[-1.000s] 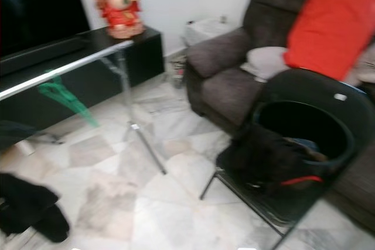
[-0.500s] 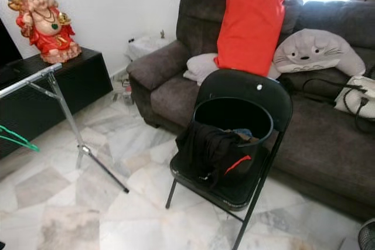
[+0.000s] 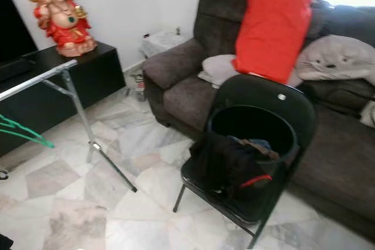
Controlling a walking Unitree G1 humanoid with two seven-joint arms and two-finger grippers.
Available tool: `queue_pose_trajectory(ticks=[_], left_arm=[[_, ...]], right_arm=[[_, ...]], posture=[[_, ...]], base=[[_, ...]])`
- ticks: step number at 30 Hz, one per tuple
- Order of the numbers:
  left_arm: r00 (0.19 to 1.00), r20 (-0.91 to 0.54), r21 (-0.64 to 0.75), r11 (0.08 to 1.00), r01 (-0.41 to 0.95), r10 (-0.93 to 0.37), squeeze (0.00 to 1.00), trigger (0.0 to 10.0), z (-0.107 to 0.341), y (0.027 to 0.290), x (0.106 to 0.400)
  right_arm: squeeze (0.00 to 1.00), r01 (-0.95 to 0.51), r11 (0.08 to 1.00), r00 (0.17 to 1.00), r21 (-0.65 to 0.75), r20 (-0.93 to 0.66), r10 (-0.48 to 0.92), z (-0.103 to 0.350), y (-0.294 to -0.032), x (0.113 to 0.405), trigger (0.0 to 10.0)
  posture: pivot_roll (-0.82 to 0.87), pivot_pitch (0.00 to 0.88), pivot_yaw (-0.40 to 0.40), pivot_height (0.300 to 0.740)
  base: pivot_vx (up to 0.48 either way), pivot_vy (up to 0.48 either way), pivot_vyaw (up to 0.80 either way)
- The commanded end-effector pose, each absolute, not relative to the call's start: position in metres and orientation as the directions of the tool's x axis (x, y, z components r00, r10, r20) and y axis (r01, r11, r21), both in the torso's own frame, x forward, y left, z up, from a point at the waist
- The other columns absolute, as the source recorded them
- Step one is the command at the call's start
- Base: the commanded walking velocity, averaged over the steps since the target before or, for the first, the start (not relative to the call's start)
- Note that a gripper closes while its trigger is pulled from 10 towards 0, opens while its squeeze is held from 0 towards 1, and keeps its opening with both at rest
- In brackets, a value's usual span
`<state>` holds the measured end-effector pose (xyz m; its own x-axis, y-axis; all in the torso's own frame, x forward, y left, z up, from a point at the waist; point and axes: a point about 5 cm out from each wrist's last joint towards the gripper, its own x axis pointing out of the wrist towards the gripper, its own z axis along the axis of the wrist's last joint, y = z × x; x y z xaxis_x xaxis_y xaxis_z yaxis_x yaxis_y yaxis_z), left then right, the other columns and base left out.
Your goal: Hang hanger
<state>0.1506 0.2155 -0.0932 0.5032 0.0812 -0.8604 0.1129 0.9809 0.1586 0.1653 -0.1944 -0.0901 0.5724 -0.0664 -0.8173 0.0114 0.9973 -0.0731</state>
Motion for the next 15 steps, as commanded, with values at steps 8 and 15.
queue_pose_trajectory(ticks=[8,15], left_arm=[[0.503,-0.861,0.151,0.983,0.104,0.079,0.00,10.0,-0.0933,0.2135,0.1516],[0.497,-0.864,0.153,0.982,0.107,0.081,0.00,10.0,-0.0941,0.2146,0.1488]], right_arm=[[0.00,0.027,0.996,0.559,-0.083,-0.825,-0.084,-0.0921,-0.1992,0.1589,10.0],[0.00,0.125,0.990,0.557,-0.063,-0.821,-0.123,-0.0929,-0.2002,0.1564,10.0]], posture=[[-0.06,0.000,0.043,0.740],[-0.07,0.000,0.043,0.740]], base=[[0.166,0.000,0.00],[0.000,0.000,0.00]])
